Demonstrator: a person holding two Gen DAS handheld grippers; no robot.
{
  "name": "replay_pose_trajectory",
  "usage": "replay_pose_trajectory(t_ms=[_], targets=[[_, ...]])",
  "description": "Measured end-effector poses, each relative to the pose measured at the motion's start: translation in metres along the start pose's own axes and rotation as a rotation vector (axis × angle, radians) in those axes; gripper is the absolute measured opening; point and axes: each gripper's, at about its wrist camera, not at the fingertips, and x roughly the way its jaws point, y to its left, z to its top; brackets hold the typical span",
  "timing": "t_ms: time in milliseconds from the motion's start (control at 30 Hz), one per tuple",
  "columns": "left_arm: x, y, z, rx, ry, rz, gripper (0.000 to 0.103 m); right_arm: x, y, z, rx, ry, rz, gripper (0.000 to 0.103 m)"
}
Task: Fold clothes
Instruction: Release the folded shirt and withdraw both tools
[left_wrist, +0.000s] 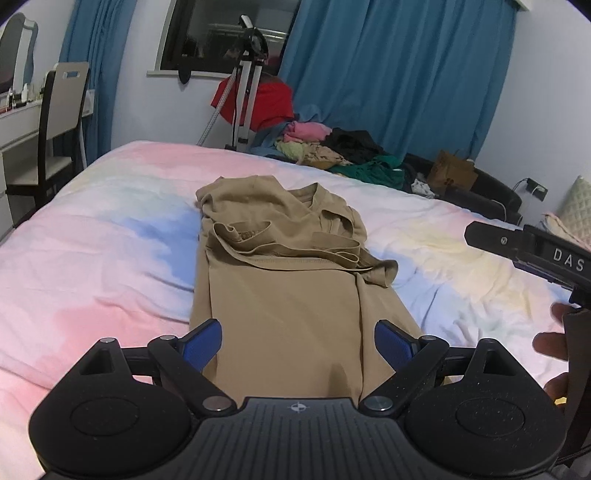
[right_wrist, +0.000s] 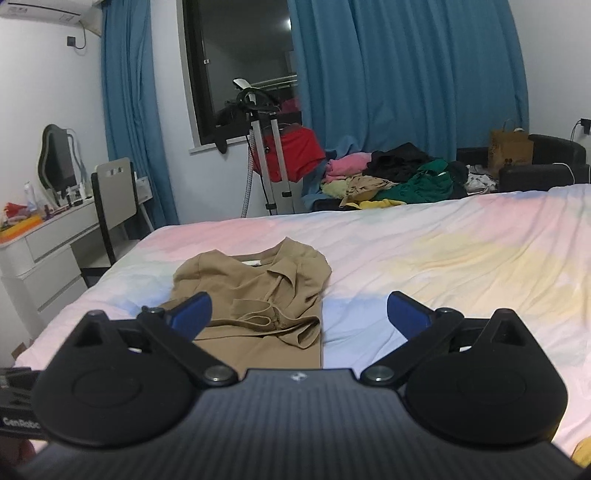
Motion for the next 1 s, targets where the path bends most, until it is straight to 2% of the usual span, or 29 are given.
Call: replay_pose_trajectory(t_ms=[233,367,500,533,600,733,900,933,967,1000], targets=[[-0.012,-0.009,-0.002,0.074,-0.153,0.105,0.091,-0.010,0.012,-0.012,-0.110,-0.149,0.018,0.103],[-0.015,-0.009,-0.003,0.066,-0.214,0.138,0.091,-0.007,0.017,-0.018,-0.123,-0.090,0.036,0.103],[-0.018,-0.009,-0.001,0.072,-0.275,0.157,0.097,-0.005,0.019,-0.027,-0.115,-0.104,0.024,0.103],[-0.019,-0.010,-0.001,0.076,-0.292,0.161,0.102,-0.006,0.020,-0.030,-0.118,-0.118,0.012,0.103],[-0.022,-0.012,-0.001,0.096,-0.323,0.178,0.103,-0.007,0.024,-0.034,-0.129,-0.149,-0.008,0.103],[-0.021,-0.017,-0.002,0.143,-0.331,0.204,0.103,-0.007,0.026,-0.036,-0.144,-0.160,-0.004,0.103],[-0.019,-0.015,-0.001,0.141,-0.324,0.202,0.103,-0.009,0.029,-0.035,-0.170,-0.162,-0.006,0.102],[-0.019,-0.014,-0.001,0.137,-0.322,0.201,0.103,-0.008,0.030,-0.035,-0.172,-0.155,-0.001,0.099],[-0.019,-0.014,-0.001,0.134,-0.322,0.201,0.103,-0.009,0.031,-0.034,-0.177,-0.148,-0.004,0.071],[-0.019,-0.013,-0.001,0.132,-0.323,0.201,0.103,-0.009,0.032,-0.034,-0.184,-0.141,-0.012,0.052]])
